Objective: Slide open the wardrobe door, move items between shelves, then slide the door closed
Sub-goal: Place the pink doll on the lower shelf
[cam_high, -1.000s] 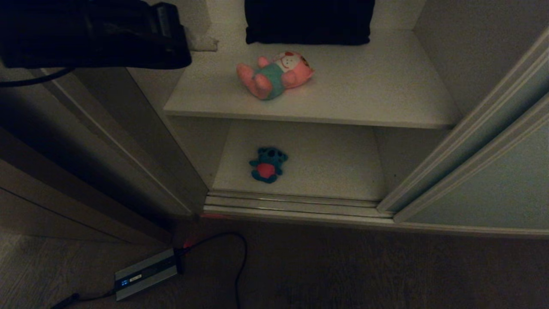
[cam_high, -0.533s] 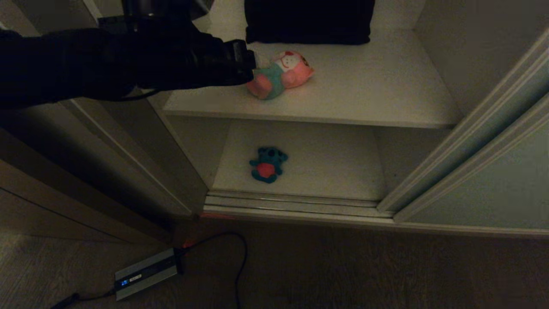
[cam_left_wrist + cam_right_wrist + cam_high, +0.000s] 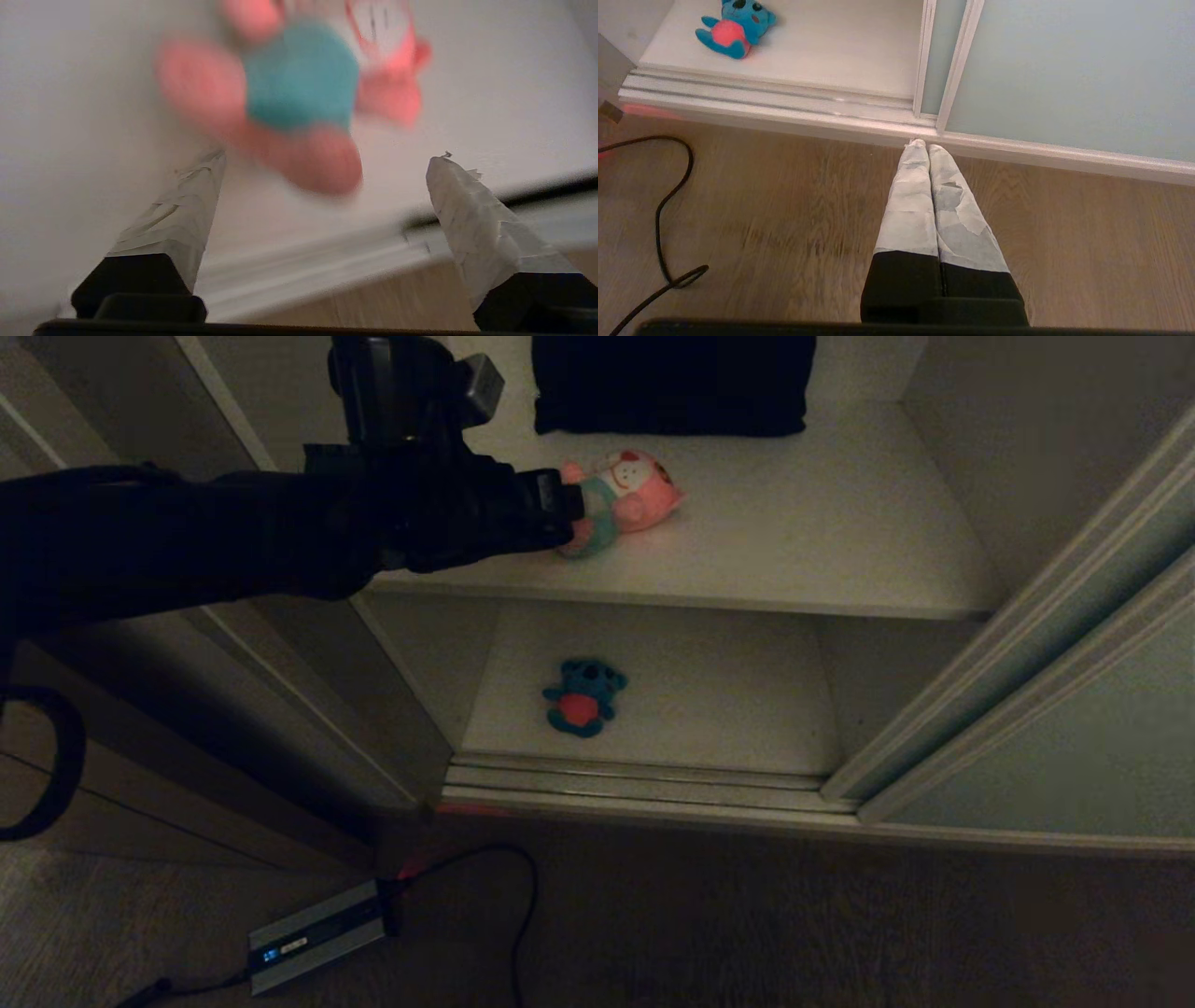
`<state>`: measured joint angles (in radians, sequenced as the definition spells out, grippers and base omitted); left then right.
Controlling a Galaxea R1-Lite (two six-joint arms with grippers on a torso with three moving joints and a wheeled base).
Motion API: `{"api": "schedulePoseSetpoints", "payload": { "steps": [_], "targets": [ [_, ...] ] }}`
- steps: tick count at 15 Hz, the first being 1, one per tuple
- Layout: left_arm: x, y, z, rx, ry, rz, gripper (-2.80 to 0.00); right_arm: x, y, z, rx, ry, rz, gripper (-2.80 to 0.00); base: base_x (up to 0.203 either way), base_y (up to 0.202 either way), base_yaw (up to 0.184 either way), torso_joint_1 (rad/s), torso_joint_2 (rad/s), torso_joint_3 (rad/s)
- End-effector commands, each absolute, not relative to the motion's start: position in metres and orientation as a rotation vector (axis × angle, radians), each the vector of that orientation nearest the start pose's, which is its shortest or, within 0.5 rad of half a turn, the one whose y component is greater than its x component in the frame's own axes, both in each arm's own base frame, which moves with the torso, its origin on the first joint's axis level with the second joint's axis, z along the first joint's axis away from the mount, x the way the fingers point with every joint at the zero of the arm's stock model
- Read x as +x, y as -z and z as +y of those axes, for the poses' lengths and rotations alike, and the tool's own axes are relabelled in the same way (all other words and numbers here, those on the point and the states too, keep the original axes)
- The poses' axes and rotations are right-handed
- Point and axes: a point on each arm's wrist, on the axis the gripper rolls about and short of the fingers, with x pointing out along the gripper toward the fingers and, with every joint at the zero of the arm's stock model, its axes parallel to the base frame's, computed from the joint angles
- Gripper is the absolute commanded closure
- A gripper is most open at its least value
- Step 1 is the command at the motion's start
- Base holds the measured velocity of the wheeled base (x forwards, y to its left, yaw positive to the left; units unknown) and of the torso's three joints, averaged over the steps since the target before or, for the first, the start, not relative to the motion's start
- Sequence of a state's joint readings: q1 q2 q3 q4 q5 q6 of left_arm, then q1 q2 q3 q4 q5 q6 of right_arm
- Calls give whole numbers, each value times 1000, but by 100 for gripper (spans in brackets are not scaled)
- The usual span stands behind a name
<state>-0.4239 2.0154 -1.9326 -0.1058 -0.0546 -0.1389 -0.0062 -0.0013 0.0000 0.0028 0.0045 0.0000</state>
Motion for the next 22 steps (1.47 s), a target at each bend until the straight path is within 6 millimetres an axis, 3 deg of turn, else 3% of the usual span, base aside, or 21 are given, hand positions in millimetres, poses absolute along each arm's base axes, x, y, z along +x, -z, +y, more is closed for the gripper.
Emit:
{"api": "schedulePoseSetpoints", "payload": {
  "steps": [1,6,13,14,19,22],
  "targets": [
    [374,-333,-174,-141,483,6,-280,-23,-74,0,0,2,6,0,167,0,0,3,6,6],
    [374,-324,-189,-142,498,46,-280,-23,-74,0,0,2,6,0,174,0,1,4,3,2],
    [381,-308,-194,-126,494,111,-280,-23,-74,0,0,2,6,0,0,0,0,0,0,0],
    [382,-306,-195,-126,493,116,0,-23,-74,0,0,2,6,0,0,0,0,0,0,0],
    [384,-305,-196,-129,496,110,0,-23,-74,0,0,2,6,0,0,0,0,0,0,0],
    [373,-320,-195,-139,511,75,0,-23,-74,0,0,1,6,0,0,0,0,0,0,0]
  ]
}}
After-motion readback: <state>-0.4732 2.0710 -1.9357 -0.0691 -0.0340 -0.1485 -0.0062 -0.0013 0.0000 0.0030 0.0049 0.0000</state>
